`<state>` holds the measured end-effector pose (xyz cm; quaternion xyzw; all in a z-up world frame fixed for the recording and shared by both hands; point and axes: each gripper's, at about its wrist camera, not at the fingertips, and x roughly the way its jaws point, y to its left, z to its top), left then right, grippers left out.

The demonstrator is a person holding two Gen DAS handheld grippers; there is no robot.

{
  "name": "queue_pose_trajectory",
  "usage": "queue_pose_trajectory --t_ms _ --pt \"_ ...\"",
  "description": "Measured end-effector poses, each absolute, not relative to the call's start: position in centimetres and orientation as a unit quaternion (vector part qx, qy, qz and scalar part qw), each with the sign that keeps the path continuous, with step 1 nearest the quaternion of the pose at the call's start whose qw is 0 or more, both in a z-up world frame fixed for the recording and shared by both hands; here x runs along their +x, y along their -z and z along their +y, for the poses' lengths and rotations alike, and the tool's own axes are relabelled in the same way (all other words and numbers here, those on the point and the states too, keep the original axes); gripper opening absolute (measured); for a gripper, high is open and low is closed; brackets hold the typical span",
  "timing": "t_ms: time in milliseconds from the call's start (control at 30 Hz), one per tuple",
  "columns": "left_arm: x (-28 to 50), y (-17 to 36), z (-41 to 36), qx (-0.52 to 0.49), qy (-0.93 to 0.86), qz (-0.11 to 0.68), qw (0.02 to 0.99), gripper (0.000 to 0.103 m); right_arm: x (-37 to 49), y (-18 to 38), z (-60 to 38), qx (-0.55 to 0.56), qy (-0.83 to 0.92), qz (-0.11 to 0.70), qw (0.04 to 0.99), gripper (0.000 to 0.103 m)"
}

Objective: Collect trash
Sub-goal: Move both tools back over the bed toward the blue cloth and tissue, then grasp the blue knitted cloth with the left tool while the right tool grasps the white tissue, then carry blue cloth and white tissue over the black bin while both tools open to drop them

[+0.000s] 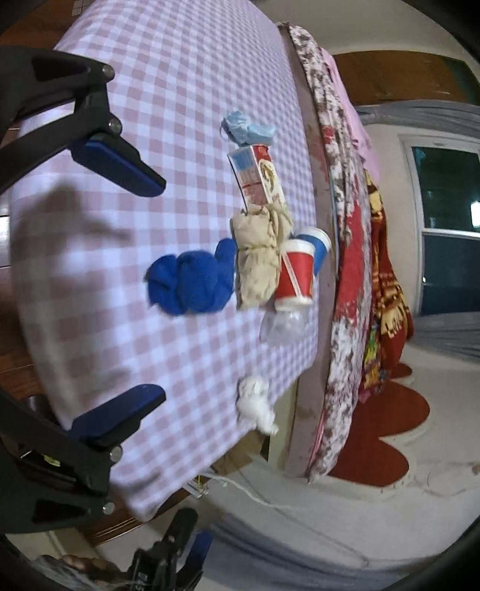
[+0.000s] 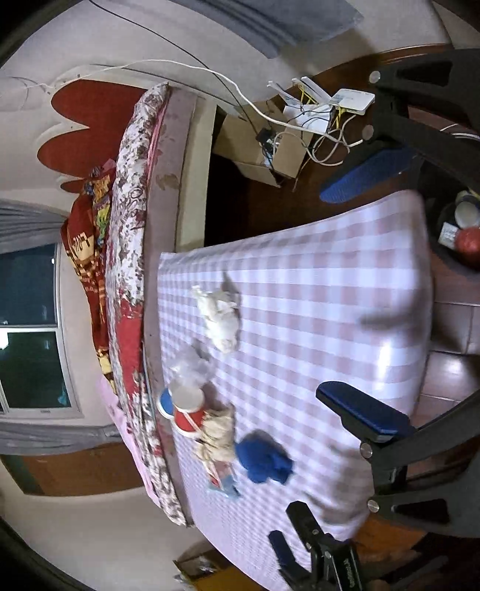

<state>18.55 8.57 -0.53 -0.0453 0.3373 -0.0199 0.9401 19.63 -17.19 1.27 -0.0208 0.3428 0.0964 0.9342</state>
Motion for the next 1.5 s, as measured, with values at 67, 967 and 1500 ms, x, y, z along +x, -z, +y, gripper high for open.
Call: queue_pose_trajectory --t_ms 67,967,1500 --pt "19.5 1.0 8.9 -0.049 0.018 0.345 0.937 0.093 20.8 -1.3 -16.9 -0.013 -0.095 0.341 0.935 0.099" --pt "25.4 3.7 9.2 -0.071 0.053 0.389 0.917 0.044 35.7 2.9 -11.0 -0.038 -0.142 0.430 0.891 0.042" --pt "19.4 1.0 5.9 -0.046 0.087 0.353 0.930 0.044 23.6 -1.8 -17.0 -0.028 -0.118 0.384 0.916 0.041"
